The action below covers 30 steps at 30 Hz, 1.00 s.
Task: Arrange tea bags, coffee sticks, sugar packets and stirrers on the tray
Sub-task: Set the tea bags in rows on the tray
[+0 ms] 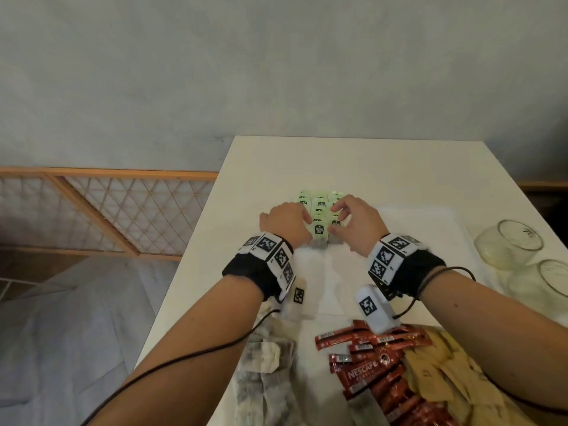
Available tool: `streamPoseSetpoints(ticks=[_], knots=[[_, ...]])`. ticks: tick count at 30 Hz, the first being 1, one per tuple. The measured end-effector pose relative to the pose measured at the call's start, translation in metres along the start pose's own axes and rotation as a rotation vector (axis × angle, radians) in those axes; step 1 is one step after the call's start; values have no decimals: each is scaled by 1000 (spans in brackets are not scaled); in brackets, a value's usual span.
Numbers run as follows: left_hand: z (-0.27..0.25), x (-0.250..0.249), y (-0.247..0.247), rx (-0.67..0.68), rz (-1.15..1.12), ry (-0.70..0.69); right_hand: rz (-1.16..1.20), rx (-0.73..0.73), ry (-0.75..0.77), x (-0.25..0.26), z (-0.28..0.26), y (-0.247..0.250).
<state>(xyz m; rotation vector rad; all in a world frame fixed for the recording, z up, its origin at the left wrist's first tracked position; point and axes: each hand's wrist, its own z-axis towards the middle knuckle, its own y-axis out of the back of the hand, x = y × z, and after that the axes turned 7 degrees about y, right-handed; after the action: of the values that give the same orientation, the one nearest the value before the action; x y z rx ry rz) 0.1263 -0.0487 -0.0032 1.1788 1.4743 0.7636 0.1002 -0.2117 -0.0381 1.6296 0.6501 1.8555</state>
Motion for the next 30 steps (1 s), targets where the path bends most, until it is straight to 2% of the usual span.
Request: streamPoseSetpoints(ticks=[6,10,13,18,20,23,30], knots=[[-57,-6,3,35,-157,-93,43,-56,52,8,-51,16],[-96,4,-9,137,-120,-121,58,-45,40,9,-89,18],[-116,19,-22,217,33,-52,67,-37,7,6,-112,16],[-137,47,-41,200,226,201,68,-25,-16,0,-137,15],[-140,53,-49,226,267,244,72,-31,-19,0,-144,16],[-146,56,-56,256,242,222,67,-40,-18,-1,-151,18],[-150,51,-55,174,104,63,64,-24,-16,-3,-166,20]])
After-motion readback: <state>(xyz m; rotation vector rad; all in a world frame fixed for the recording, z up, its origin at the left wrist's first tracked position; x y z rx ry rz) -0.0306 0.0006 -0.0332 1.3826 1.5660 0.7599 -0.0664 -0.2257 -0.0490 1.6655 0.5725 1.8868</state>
